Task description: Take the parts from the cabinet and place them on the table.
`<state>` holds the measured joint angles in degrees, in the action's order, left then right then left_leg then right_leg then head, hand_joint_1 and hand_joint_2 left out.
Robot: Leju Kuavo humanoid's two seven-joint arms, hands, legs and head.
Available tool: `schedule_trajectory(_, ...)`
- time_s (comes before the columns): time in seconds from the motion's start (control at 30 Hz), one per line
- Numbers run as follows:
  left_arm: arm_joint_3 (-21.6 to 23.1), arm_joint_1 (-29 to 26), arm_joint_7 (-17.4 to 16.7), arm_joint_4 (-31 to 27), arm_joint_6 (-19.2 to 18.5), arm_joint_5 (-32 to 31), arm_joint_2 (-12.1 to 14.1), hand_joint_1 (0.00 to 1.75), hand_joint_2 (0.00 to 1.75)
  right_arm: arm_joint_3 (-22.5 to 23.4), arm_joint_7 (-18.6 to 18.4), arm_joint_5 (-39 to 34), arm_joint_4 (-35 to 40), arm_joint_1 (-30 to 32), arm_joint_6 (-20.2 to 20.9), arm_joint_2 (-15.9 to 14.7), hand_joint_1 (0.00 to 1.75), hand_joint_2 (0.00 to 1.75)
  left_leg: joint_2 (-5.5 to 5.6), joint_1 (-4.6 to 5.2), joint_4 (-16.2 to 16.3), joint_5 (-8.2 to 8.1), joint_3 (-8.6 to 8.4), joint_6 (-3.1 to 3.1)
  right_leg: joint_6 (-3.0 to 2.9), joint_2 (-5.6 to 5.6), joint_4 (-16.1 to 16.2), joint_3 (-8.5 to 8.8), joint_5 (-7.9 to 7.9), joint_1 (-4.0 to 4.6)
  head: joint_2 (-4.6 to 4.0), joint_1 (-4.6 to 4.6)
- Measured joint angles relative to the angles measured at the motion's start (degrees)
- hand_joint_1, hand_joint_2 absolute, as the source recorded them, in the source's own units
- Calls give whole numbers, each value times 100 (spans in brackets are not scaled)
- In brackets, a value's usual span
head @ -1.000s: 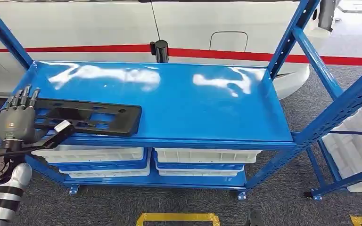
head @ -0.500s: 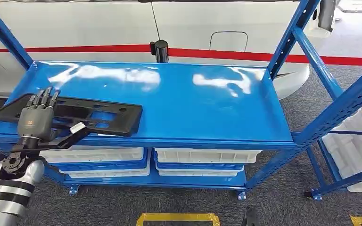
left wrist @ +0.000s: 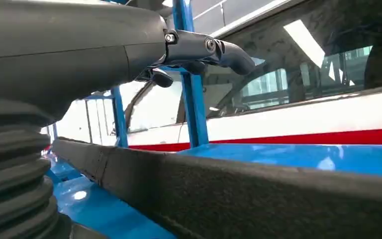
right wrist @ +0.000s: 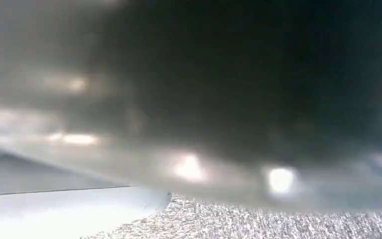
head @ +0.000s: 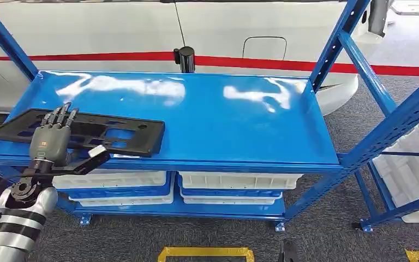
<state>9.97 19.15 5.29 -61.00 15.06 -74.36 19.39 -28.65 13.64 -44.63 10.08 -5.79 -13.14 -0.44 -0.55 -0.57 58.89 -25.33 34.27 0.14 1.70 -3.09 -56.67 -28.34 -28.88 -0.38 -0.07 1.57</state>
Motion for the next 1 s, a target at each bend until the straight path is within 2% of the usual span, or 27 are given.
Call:
schedule_trajectory(0.2,37,-3,-109,52,-192,50,0,175,175,0,0,22,2,1,-11,0,0,0,0,0,0,0,1,0,0,0,0,0,0,0,0,0)
schedule_trajectory(0.63,26,-5,-168,125,-245,160,0,175,175,0,7,55,0,4,-17,0,0,0,0,0,0,0,1,0,0,0,-1,1,0,0,0,2)
schedule_trajectory(0.9,-9,-6,-168,138,-232,208,0,175,175,0,9,90,0,5,-48,2,0,0,0,0,0,0,0,0,0,0,-1,1,0,0,0,0)
schedule_trajectory(1.0,-24,-14,-162,140,-112,216,0,175,175,0,9,109,0,5,-52,7,0,0,0,0,0,0,0,0,0,1,-1,1,0,0,0,0)
